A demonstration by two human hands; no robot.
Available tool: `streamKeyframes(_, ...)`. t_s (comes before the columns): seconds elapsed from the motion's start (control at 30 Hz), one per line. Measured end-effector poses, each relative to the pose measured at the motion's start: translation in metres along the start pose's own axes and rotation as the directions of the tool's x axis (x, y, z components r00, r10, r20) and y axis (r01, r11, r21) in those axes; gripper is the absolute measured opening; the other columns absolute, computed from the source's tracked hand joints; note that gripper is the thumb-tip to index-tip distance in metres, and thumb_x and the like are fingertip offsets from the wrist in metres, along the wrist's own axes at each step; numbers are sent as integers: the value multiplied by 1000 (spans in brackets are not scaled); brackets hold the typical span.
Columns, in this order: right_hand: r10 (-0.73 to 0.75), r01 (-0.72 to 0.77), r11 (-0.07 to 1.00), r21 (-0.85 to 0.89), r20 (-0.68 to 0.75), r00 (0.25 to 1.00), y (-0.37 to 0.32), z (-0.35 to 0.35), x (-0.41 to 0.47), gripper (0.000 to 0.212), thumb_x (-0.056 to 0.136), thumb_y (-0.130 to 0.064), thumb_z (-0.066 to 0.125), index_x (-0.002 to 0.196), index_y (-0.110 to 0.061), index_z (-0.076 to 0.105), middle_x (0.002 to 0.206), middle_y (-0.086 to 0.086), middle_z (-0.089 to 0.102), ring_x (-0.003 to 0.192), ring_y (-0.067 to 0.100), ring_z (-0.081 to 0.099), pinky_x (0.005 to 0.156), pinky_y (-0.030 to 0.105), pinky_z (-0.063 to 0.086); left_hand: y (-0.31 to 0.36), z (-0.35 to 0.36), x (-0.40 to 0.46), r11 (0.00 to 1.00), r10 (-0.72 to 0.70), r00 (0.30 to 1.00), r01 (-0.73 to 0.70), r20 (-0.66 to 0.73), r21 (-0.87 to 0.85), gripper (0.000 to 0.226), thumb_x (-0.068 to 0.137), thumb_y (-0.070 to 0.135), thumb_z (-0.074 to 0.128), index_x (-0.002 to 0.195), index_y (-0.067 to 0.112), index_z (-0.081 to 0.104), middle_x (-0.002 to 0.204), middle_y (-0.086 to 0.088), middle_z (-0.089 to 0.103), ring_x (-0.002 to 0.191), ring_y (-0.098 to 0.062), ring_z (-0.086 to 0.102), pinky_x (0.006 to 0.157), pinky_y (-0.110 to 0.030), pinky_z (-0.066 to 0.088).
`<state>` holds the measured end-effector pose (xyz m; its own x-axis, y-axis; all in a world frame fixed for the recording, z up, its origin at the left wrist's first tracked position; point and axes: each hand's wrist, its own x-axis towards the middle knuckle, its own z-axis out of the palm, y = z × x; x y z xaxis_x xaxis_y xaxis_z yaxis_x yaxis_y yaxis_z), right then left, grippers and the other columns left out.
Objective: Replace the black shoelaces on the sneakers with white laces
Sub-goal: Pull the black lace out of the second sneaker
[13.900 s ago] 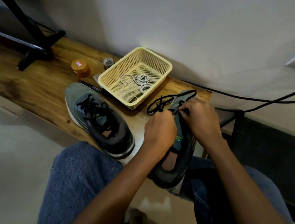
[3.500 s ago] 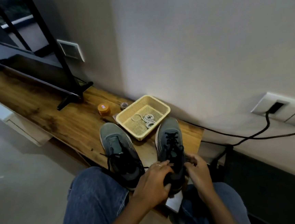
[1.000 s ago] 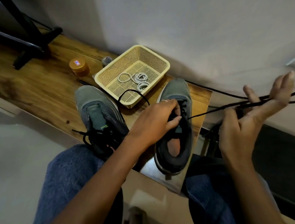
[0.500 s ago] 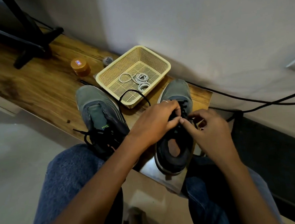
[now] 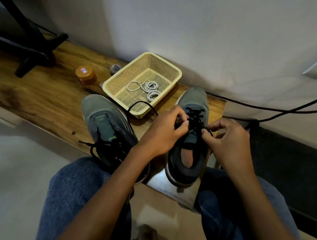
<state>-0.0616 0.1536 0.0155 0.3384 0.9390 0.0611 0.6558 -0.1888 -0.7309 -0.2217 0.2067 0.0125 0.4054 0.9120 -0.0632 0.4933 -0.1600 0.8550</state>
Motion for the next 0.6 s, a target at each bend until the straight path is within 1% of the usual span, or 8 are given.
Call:
streamKeyframes(0.07,-6,5,1000,-11,-20,1000,1,-1,0,8,81,-19,72,77,-20,66,88,3,62,74,19,61,68,41,54,2,3,-2,998,10,1000,-9,-19,68,9,93,23,57,100,23,52,106,3,64,92,-11,62,80,-41,52)
streamKeyframes(0.17,-31,31,999,-11,-13,999,2,-3,0,6,81,-19,72,78,-20,67,87,3,61,75,18,60,70,43,53,8,9,-5,932,141,989,-119,-41,341,26,91,30,59,117,29,54,113,8,64,101,-11,57,84,-31,46)
streamKeyframes(0.23,-43,43,999,-6,-6,999,3,-3,0,4,81,-20,72,80,-18,68,87,2,61,75,17,60,70,43,53,11,15,-4,842,243,969,-185,-49,507,28,87,39,63,114,31,61,116,9,64,110,-13,53,95,-33,37)
streamKeyframes(0.3,-49,49,999,-7,-5,999,3,-3,0,4,81,-20,72,81,-17,69,85,2,61,75,17,61,70,44,54,11,21,-4,793,281,957,-192,-67,578,22,85,40,65,104,29,67,110,8,67,109,-15,56,101,-37,33)
streamKeyframes(0.4,-33,33,999,9,7,999,3,-3,1,4,81,-21,73,81,-18,70,85,0,62,73,15,60,68,43,54,13,24,-3,828,291,942,-162,-165,537,11,88,33,65,92,23,69,96,5,69,99,-17,61,106,-40,29)
streamKeyframes(0.5,-11,11,1000,26,9,1000,2,-3,2,4,81,-21,73,80,-19,69,86,-1,62,74,14,60,68,42,55,17,22,-4,901,194,959,-90,-207,424,10,90,30,63,94,22,67,99,6,68,102,-14,59,113,-46,20)
streamKeyframes(0.53,-3,3,999,33,3,1000,3,-4,2,4,81,-20,73,79,-20,69,85,-2,62,74,14,61,68,42,55,18,19,-4,917,154,963,-56,-222,395,9,90,30,62,94,23,66,99,8,67,101,-13,58,114,-49,21)
streamKeyframes(0.6,12,-12,999,35,-7,1000,4,-5,2,7,81,-20,72,76,-20,68,83,-2,61,73,14,61,68,42,55,17,12,-4,937,104,949,7,-299,349,6,90,29,62,90,24,63,94,10,65,92,-13,60,105,-52,36)
